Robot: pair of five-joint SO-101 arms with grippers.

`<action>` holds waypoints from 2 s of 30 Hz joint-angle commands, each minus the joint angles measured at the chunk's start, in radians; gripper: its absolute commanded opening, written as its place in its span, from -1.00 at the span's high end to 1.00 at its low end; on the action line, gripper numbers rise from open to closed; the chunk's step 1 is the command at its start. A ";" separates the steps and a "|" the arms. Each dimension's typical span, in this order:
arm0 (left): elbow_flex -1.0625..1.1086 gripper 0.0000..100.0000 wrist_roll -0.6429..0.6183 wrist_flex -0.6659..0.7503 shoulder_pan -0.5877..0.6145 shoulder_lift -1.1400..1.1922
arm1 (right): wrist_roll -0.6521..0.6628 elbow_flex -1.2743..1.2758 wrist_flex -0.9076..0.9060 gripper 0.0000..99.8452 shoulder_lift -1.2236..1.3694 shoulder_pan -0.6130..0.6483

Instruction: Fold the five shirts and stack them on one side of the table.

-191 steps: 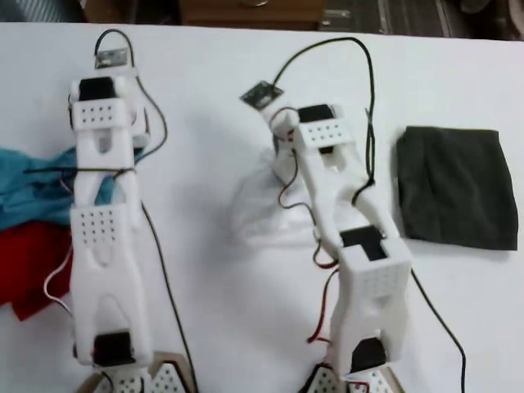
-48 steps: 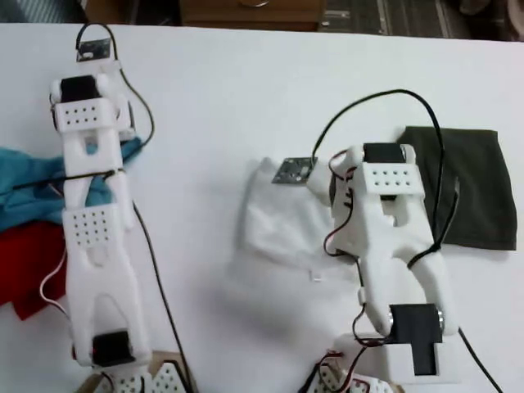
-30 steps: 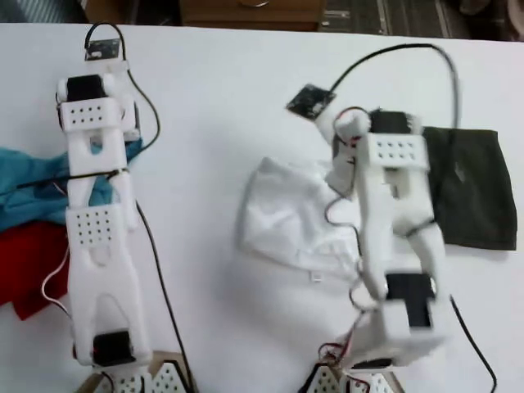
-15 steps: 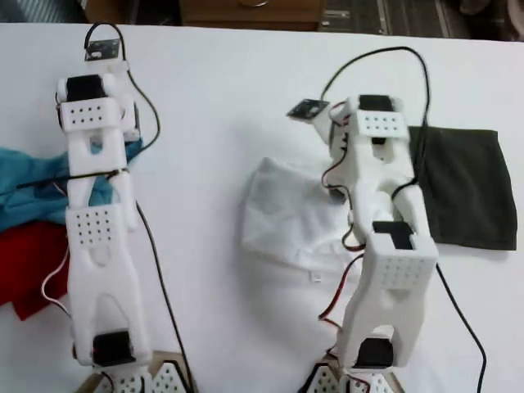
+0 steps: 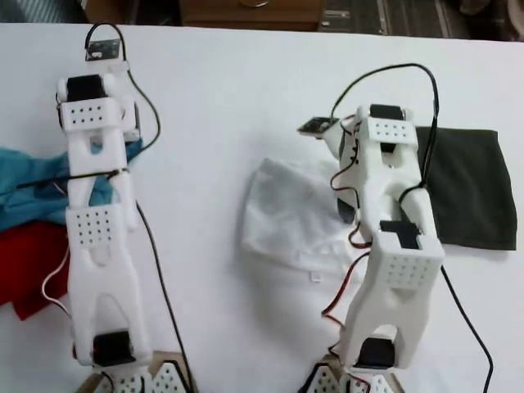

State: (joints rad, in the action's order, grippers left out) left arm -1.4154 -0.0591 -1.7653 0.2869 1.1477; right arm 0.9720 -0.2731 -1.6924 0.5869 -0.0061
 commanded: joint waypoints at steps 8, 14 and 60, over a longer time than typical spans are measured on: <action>-0.036 0.95 0.005 -0.011 0.000 -0.008 | 0.097 0.006 -0.004 0.68 -0.002 0.005; -0.036 0.95 0.005 -0.012 0.002 -0.008 | 0.095 0.002 -0.004 0.96 -0.008 0.004; -0.045 0.95 0.005 -0.012 0.029 -0.015 | 0.126 -0.109 0.002 0.70 -0.070 -0.067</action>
State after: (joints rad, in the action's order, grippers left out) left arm -1.4154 -0.0591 -1.7653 0.3099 1.1477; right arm 1.0871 -0.3882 -1.6847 0.5194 -0.0614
